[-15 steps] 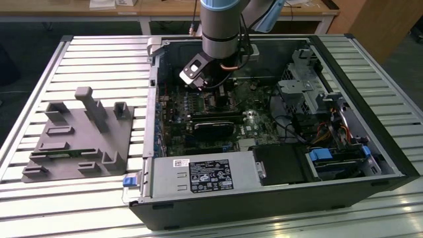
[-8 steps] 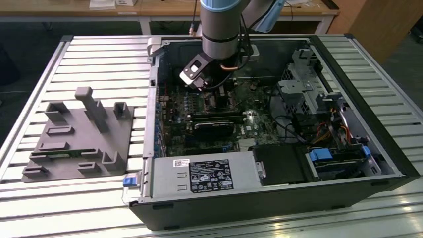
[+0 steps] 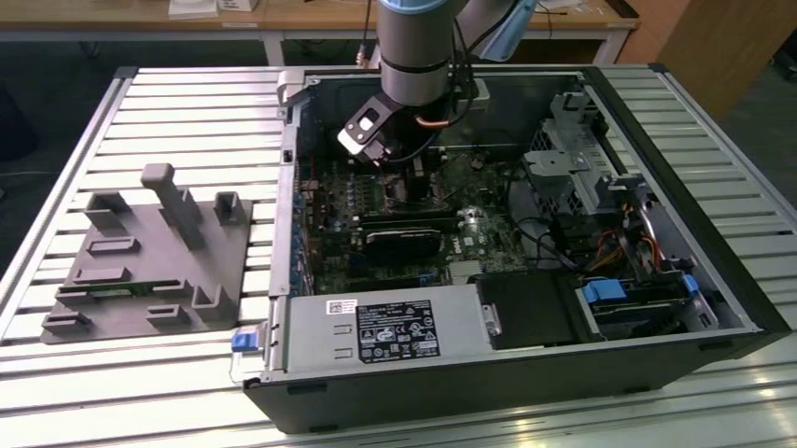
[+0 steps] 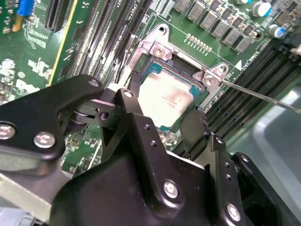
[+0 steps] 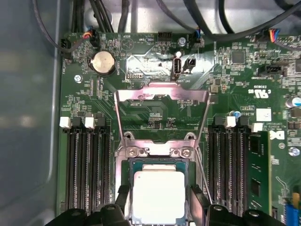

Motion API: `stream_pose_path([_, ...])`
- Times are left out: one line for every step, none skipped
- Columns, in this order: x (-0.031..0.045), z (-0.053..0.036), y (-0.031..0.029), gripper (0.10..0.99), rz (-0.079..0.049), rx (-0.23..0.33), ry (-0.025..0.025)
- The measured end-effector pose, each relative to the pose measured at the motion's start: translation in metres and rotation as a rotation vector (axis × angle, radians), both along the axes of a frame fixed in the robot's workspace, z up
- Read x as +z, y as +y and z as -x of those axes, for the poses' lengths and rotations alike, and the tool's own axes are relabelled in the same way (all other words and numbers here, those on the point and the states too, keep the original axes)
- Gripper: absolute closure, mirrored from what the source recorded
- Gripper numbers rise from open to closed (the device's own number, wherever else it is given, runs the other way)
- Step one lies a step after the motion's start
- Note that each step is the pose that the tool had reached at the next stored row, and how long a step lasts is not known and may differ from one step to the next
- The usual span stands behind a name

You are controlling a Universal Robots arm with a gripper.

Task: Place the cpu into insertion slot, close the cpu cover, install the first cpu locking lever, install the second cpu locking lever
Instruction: 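Place the cpu into insertion slot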

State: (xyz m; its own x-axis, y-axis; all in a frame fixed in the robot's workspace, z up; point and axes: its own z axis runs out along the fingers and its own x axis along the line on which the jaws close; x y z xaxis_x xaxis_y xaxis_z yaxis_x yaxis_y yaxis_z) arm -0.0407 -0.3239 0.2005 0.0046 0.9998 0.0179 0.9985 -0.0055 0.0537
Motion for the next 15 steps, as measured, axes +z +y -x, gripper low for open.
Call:
stream_pose_path([0.0022, 0.0000, 0.0000, 0.475, 0.000, 0.000, 0.0000])
stream_pose_path([0.0038, 0.0000, 0.0000, 0.475, 0.000, 0.000, 0.0001])
stream_pose_path([0.0040, 0.0000, 0.0000, 0.475, 0.000, 0.000, 0.0000])
stream_pose_path([0.0040, 0.0000, 0.0000, 0.475, 0.000, 0.000, -0.0002])
stream_pose_path([0.0041, 0.0000, 0.0001, 0.475, 0.000, 0.000, -0.0003])
stream_pose_path([0.0043, 0.0000, 0.0000, 0.475, 0.000, 0.000, 0.0000])
stream_pose_path([0.0044, 0.0000, 0.0000, 0.475, 0.000, 0.000, 0.0000])
stream_pose_path([0.0045, 0.0000, 0.0000, 0.475, 0.000, 0.000, -0.0001])
stream_pose_path([0.0045, 0.0000, 0.0000, 0.475, 0.000, 0.000, -0.0001])
stream_pose_path([0.0046, 0.0000, 0.0000, 0.486, 0.000, 0.000, 0.0000])
stream_pose_path([0.0047, 0.0000, 0.0000, 0.553, 0.000, 0.000, 0.0000])
stream_pose_path([0.0048, 0.0000, 0.0000, 0.553, 0.000, 0.000, 0.0000])
stream_pose_path([0.0049, 0.0000, 0.0000, 0.612, 0.000, 0.000, 0.0000])
stream_pose_path([0.0050, 0.0000, 0.0000, 0.671, 0.000, 0.000, 0.0000])
stream_pose_path([0.0051, 0.0000, 0.0000, 0.671, 0.000, 0.000, 0.0000])
